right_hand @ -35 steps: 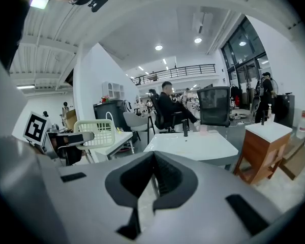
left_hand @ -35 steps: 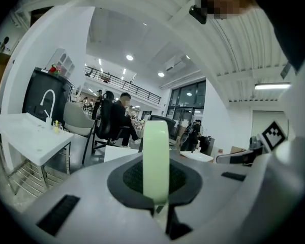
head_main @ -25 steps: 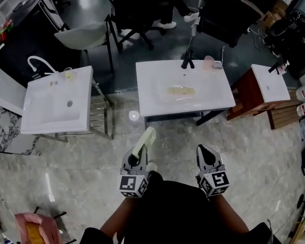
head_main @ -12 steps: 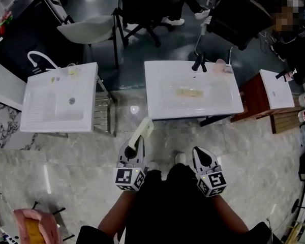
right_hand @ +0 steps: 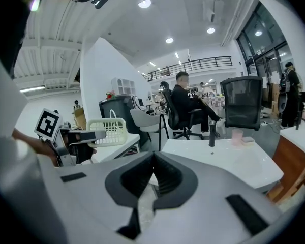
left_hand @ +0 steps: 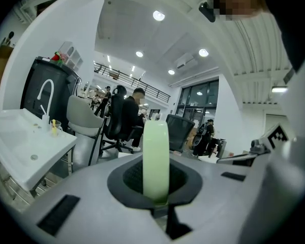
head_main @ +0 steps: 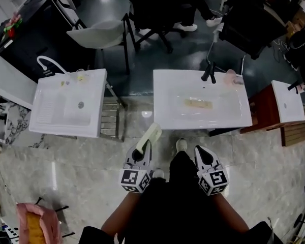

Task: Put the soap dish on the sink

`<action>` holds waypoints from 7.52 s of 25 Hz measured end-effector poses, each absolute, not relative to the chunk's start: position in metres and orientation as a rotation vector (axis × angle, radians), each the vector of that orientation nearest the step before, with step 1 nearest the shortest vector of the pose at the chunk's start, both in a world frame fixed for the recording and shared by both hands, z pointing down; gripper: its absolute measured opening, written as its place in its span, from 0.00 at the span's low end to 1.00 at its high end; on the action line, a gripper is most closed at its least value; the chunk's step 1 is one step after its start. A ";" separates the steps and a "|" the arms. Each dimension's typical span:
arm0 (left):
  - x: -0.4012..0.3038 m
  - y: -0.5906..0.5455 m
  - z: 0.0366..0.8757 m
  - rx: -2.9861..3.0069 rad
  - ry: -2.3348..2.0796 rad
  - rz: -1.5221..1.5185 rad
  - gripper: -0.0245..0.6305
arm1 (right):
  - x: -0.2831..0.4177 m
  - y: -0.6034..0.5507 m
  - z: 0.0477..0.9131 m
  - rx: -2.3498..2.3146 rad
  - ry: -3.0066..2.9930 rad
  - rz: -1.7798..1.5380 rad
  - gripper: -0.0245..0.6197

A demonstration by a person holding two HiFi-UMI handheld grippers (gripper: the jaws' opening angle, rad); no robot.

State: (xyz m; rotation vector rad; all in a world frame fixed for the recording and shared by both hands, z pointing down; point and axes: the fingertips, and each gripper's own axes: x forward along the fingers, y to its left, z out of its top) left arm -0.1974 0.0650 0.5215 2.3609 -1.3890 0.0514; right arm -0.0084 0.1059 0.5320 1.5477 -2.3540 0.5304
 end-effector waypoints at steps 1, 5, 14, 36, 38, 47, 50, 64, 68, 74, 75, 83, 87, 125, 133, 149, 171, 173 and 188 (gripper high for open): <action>-0.190 0.059 0.522 2.361 -1.387 0.063 0.07 | -0.004 0.094 0.530 1.544 -2.373 0.523 0.04; -0.161 0.025 0.525 2.352 -1.377 0.108 0.07 | 0.020 0.042 0.518 1.565 -2.426 0.504 0.04; -0.090 -0.070 0.552 2.307 -1.347 0.194 0.07 | 0.084 -0.050 0.507 1.531 -2.499 0.498 0.04; 0.009 -0.226 0.647 2.127 -1.287 0.343 0.07 | 0.142 -0.172 0.558 1.309 -2.544 0.611 0.04; 0.009 -0.236 0.658 2.093 -1.271 0.359 0.07 | 0.137 -0.178 0.562 1.282 -2.549 0.624 0.04; -0.003 -0.281 0.698 1.982 -1.195 0.342 0.07 | 0.107 -0.190 0.578 1.171 -2.536 0.631 0.04; -0.001 -0.299 0.711 1.985 -1.157 0.338 0.07 | 0.106 -0.202 0.584 1.204 -2.501 0.636 0.04; 0.010 -0.347 0.763 1.944 -0.888 0.342 0.07 | 0.095 -0.252 0.607 1.346 -2.323 0.667 0.04; 0.011 -0.349 0.773 1.902 -0.835 0.334 0.07 | 0.093 -0.257 0.613 1.365 -2.281 0.672 0.04; 0.005 -0.357 0.779 1.874 -0.868 0.301 0.07 | 0.087 -0.253 0.621 1.360 -2.245 0.682 0.04; 0.004 -0.358 0.780 1.875 -0.874 0.306 0.07 | 0.084 -0.252 0.621 1.351 -2.246 0.681 0.04; -0.006 -0.360 0.786 1.880 -0.944 0.375 0.15 | 0.065 -0.244 0.615 1.284 -2.276 0.670 0.04; -0.010 -0.363 0.787 1.878 -0.975 0.390 0.19 | 0.068 -0.242 0.618 1.289 -2.263 0.673 0.04; -0.038 -0.352 0.719 2.058 -1.269 0.470 0.41 | 0.124 -0.213 0.592 1.336 -2.336 0.637 0.04; -0.059 -0.308 0.642 2.112 -1.432 0.308 0.41 | 0.142 -0.227 0.570 1.307 -2.422 0.556 0.04; -0.089 -0.186 0.510 2.258 -1.740 0.106 0.41 | 0.160 -0.236 0.512 1.341 -2.565 0.385 0.04; -0.150 -0.155 0.453 2.300 -1.755 -0.077 0.08 | 0.165 -0.223 0.473 1.561 -2.483 0.266 0.04; -0.153 -0.158 0.455 2.311 -1.724 -0.070 0.08 | 0.163 -0.216 0.474 1.586 -2.460 0.276 0.04; -0.205 -0.148 0.412 2.438 -1.489 -0.086 0.08 | 0.079 -0.165 0.457 1.711 -2.323 0.276 0.04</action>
